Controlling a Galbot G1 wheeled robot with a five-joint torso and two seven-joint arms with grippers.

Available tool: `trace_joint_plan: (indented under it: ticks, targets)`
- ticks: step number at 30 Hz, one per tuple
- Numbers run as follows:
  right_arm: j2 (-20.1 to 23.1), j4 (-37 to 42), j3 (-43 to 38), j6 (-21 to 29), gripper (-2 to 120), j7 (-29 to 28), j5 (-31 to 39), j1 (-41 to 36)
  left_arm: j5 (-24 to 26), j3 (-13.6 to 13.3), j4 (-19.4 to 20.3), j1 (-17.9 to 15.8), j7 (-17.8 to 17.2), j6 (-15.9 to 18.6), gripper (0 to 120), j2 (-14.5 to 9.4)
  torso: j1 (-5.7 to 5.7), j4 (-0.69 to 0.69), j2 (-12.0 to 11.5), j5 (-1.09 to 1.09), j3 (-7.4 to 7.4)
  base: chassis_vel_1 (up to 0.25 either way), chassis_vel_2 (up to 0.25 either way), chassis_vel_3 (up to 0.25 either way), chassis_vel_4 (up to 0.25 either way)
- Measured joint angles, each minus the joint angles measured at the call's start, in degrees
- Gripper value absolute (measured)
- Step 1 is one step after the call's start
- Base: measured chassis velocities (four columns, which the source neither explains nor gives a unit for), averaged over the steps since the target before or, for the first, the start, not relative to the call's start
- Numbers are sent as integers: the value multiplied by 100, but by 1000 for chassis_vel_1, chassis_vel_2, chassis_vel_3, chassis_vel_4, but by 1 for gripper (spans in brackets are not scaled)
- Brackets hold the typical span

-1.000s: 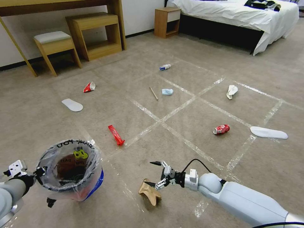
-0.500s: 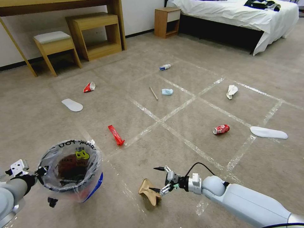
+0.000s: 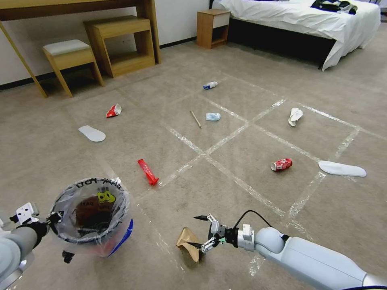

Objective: Pick up the trash bin and place the garbage on the floor into it.

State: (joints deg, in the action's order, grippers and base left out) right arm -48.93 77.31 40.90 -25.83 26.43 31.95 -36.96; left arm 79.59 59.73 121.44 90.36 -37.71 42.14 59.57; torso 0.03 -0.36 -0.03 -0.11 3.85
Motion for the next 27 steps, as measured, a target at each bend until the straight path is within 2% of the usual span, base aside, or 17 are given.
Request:
trace_joint_plan:
  ticks: [15,27]
  targets:
    - [-146,-179,83,-27,100,-154,-93,-84,-102,-68,-6,-8,33,0,0,59,0,0,0,0,0,0,0,0,0]
    - [-342,-654,90,-82,100,-197,-194,-117,-128,-94,-11,-16,68,0,0,57,0,0,0,0,0,0,0,0,0]
